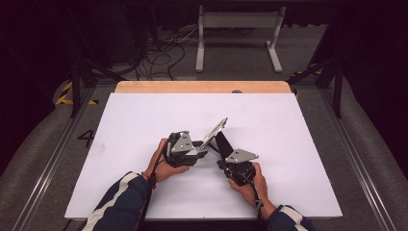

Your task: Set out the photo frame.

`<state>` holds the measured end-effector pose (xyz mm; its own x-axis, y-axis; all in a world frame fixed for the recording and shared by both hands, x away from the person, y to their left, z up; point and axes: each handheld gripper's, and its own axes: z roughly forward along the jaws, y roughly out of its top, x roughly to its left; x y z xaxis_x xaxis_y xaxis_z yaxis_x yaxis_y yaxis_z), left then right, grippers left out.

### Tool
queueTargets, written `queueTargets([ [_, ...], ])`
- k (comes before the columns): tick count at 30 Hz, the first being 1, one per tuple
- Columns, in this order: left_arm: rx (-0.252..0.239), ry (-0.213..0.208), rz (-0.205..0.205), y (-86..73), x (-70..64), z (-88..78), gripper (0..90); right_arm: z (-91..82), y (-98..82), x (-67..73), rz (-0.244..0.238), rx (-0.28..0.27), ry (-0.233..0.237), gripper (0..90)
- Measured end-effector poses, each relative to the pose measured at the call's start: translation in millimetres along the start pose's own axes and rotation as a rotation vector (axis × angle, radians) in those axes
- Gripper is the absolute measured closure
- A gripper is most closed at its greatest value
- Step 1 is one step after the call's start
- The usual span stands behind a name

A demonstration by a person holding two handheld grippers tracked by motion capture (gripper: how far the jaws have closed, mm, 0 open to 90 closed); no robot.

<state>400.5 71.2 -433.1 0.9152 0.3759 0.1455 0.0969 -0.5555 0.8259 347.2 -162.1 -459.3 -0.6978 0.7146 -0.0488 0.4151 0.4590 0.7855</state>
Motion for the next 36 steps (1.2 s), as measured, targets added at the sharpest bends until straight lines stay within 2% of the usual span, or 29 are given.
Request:
queueTargets([
  [8,0.032,0.035,-0.029,-7.3,5.7,11.8,56.3,2.6,-0.1,0.0,0.008,0.000,-0.001,90.0],
  [9,0.013,0.036,-0.044,-8.6,6.6,11.8,56.9,2.5,-0.2,0.1,0.010,-0.001,-0.003,90.0],
  [10,-0.029,0.017,-0.068,-10.2,8.5,9.2,57.7,2.4,-0.5,-0.3,0.015,-0.004,0.000,90.0],
  [11,-0.053,0.001,-0.076,-10.9,9.4,6.9,59.2,2.3,-0.7,-1.3,0.022,-0.005,0.005,90.0],
  [13,-0.080,-0.005,-0.055,-10.7,10.0,0.5,59.2,1.9,-0.8,-2.0,0.023,-0.004,0.003,90.0],
  [17,-0.082,-0.028,-0.031,-9.5,8.3,-1.3,64.8,1.6,-1.3,-3.9,0.026,-0.002,0.001,90.0],
  [19,-0.076,-0.014,-0.007,-7.6,5.5,0.2,70.9,1.4,-1.6,-4.9,0.024,0.002,-0.005,90.0],
  [23,-0.060,0.004,0.023,-5.1,2.7,0.2,71.8,0.4,-2.6,-6.6,0.024,0.009,-0.008,90.0],
  [27,-0.063,-0.006,0.039,-3.6,1.9,-0.6,72.7,-1.5,-2.5,-10.1,0.034,-0.008,-0.026,90.0],
  [31,-0.060,-0.011,0.060,-1.5,-1.7,-1.4,73.3,-1.4,-3.5,-12.2,0.044,-0.008,-0.022,90.0],
  [34,-0.044,0.003,0.095,2.0,-7.0,-1.0,74.3,-2.5,-4.7,-13.7,0.045,-0.005,-0.024,90.0],
  [36,-0.034,0.018,0.101,3.5,-10.1,-0.5,74.4,-3.7,-5.8,-15.5,0.053,-0.005,-0.023,90.0],
])
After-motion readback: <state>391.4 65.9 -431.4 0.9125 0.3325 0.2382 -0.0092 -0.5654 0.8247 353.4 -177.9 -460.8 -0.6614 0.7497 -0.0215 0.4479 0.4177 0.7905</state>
